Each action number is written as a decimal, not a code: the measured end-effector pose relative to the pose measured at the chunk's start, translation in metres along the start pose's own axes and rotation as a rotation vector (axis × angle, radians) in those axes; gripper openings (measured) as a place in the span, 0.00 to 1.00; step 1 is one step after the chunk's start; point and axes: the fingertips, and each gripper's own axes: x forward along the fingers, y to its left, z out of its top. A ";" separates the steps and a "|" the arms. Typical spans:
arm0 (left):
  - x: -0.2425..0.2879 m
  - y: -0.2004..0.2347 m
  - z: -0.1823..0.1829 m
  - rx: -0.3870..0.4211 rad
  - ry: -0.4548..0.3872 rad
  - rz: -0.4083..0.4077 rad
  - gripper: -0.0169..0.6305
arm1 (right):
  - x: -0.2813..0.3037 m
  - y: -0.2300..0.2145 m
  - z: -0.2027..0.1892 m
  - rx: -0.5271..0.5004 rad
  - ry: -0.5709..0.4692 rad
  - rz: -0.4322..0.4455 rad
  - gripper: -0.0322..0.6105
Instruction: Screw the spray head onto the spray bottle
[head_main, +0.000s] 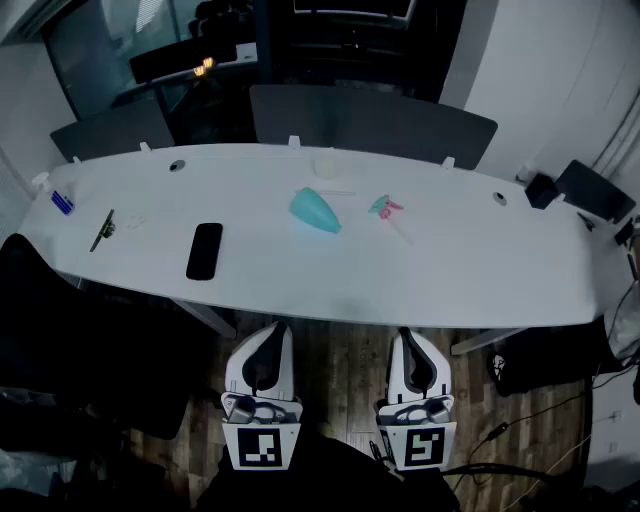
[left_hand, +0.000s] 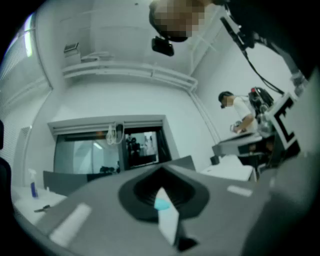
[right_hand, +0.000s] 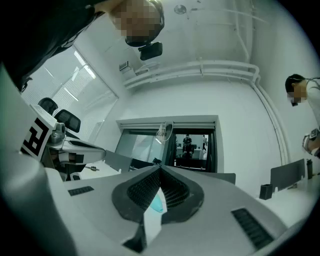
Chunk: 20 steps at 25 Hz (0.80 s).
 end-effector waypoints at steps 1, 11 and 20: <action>0.002 0.001 -0.001 0.000 0.007 -0.001 0.03 | 0.003 -0.001 0.001 0.008 -0.009 0.003 0.06; 0.044 0.046 -0.045 0.015 0.098 0.016 0.03 | 0.064 -0.003 -0.035 0.061 0.035 0.000 0.06; 0.158 0.092 -0.078 0.004 0.065 -0.101 0.03 | 0.180 -0.016 -0.058 0.011 0.066 -0.027 0.06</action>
